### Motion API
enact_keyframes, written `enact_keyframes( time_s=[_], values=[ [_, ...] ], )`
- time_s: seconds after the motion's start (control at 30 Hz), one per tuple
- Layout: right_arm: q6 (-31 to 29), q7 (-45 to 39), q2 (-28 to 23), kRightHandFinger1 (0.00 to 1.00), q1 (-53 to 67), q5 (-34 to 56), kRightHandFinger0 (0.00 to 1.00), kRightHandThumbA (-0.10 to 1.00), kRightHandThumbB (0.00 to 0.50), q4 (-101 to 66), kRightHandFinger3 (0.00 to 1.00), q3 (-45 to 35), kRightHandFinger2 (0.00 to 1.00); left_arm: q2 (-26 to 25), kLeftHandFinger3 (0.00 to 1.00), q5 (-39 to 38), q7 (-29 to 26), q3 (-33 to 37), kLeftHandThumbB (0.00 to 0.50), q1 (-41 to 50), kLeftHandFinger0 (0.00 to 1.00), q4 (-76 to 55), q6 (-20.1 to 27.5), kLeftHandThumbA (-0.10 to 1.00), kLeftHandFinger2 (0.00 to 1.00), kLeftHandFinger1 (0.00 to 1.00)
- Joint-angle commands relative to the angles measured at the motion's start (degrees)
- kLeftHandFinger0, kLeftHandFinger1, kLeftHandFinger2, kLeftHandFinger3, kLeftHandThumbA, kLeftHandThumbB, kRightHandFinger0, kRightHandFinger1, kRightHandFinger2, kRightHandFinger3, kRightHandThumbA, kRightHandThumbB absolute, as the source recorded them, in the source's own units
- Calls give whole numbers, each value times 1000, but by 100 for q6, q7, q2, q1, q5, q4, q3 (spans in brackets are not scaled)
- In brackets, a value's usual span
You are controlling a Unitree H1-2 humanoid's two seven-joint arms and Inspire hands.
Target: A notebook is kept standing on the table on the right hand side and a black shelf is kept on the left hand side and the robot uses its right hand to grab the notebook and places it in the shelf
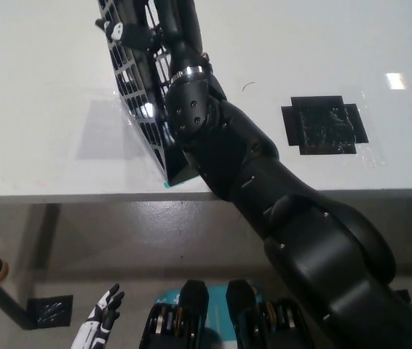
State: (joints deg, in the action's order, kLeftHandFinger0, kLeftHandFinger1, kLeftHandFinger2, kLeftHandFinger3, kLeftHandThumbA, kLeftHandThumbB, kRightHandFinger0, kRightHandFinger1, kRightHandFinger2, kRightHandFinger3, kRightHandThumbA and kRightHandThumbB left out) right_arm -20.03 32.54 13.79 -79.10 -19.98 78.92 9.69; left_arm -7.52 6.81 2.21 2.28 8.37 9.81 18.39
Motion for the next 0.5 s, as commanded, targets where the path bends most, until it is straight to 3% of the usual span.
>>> enact_keyframes(
  time_s=[0.0, 0.2, 0.3, 0.37, 0.47],
  values=[
    [47, 16, -53, 1000, -458, -55, 1000, 1000, 400, -144, 1000, 138, 1000, -69, 1000, 54, -33, -13, 181, 12, 1000, -84, 196, 1000, 1000, 1000],
    [74, 3, -156, 1000, -462, -40, 1000, 1000, 420, -291, 1000, 211, 1000, -69, 1000, 12, -11, -1, 163, 12, 1000, -10, 282, 1000, 1000, 1000],
    [-35, 127, -244, 1000, -448, -81, 1000, 1000, 399, -428, 1000, 248, 1000, -48, 1000, -10, -9, -1, 158, 48, 1000, -45, 248, 1000, 1000, 1000],
    [-113, 133, -360, 1000, -437, -106, 1000, 1000, 377, -709, 1000, 258, 1000, -47, 1000, -17, -3, -8, 183, 60, 1000, -94, 159, 1000, 1000, 1000],
    [-55, -160, -689, 1000, -258, -93, 1000, 1000, 378, -1876, 1000, 183, 1000, -72, 1000, -86, 53, -11, 172, 45, 1000, -124, 116, 1000, 1000, 1000]
  ],
)
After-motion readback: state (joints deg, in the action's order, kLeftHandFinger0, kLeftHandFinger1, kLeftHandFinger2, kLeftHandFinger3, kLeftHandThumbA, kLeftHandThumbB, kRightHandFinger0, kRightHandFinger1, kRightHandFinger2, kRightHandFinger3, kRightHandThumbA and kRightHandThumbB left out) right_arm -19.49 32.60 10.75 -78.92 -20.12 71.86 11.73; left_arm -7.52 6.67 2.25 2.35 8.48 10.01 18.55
